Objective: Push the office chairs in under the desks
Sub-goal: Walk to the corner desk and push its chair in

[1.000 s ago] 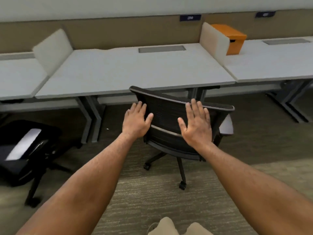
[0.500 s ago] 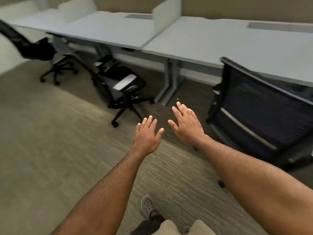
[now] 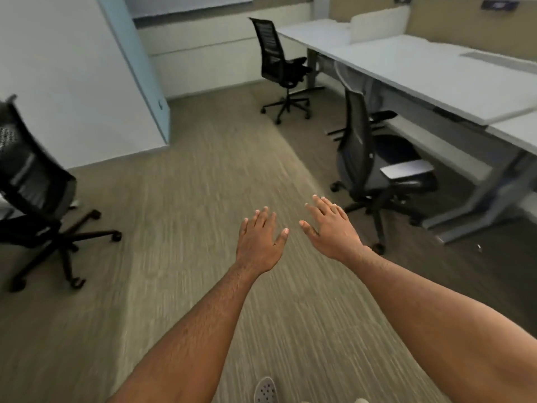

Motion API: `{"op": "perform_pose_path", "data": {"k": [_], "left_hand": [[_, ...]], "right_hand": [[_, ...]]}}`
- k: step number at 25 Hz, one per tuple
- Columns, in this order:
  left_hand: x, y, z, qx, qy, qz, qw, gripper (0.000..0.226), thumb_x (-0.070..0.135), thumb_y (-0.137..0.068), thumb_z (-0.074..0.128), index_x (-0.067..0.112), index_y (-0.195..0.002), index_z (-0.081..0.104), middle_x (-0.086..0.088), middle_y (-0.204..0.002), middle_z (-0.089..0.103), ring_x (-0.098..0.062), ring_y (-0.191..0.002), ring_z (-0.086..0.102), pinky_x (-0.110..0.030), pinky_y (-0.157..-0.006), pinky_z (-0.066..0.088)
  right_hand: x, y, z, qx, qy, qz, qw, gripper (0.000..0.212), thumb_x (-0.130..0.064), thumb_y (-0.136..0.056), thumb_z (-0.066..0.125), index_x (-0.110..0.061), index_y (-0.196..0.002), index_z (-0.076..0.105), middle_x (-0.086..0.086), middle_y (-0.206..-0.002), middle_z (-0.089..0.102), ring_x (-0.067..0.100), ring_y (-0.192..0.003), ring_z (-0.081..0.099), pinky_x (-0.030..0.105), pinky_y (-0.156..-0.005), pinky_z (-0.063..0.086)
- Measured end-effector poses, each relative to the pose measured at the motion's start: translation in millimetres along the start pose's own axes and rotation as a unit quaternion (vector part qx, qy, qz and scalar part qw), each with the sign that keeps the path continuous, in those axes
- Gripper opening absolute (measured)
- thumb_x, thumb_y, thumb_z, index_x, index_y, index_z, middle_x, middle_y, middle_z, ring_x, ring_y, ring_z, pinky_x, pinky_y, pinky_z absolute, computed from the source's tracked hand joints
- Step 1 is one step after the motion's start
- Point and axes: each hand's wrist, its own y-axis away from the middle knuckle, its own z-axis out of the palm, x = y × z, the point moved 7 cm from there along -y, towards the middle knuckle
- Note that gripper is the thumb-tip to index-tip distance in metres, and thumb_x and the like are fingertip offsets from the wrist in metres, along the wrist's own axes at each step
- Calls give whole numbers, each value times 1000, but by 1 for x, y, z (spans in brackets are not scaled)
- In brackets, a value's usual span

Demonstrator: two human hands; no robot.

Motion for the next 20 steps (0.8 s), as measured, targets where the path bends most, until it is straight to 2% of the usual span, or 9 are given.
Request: {"op": "perform_pose_path", "data": {"k": [3, 4, 8, 14, 20], "left_hand": [[-91, -38, -37, 26, 2, -41, 999, 66, 53, -104, 25, 15, -157, 21, -4, -168, 7, -20, -154, 0, -41, -123, -4], [-94, -43, -42, 19, -4, -42, 999, 66, 53, -104, 24, 15, -157, 20, -4, -168, 6, -20, -154, -1, -41, -123, -5], [-187, -92, -86, 55, 9, -80, 995, 66, 54, -103, 24, 15, -157, 21, -4, -168, 5, -20, -154, -1, -41, -124, -5], [-252, -167, -112, 65, 16, -99, 993, 64, 53, -103, 26, 16, -156, 26, -5, -168, 7, -21, -154, 0, -42, -123, -4], [-330, -309, -126, 69, 12, -114, 991, 65, 54, -103, 27, 16, -155, 27, -6, -167, 8, -21, -154, 0, -42, -124, -4]], "right_hand": [[-63, -88, 23, -2, 4, -35, 999, 63, -53, -102, 31, -17, -154, 29, 7, -165, 16, 22, -152, 8, 38, -122, 5], [-62, -94, 21, 7, 4, -34, 999, 63, -52, -102, 31, -17, -154, 29, 7, -165, 16, 22, -152, 8, 39, -122, 6], [-125, -188, 38, -6, 9, -63, 998, 63, -53, -102, 28, -17, -155, 25, 6, -165, 14, 21, -153, 6, 39, -122, 4], [-157, -296, 67, -25, 2, -87, 996, 66, -55, -102, 26, -18, -156, 22, 7, -166, 11, 21, -153, 5, 40, -122, 4], [-170, -467, 104, -38, -18, -107, 993, 65, -53, -103, 26, -16, -156, 20, 8, -166, 11, 23, -153, 5, 42, -122, 3]]}}
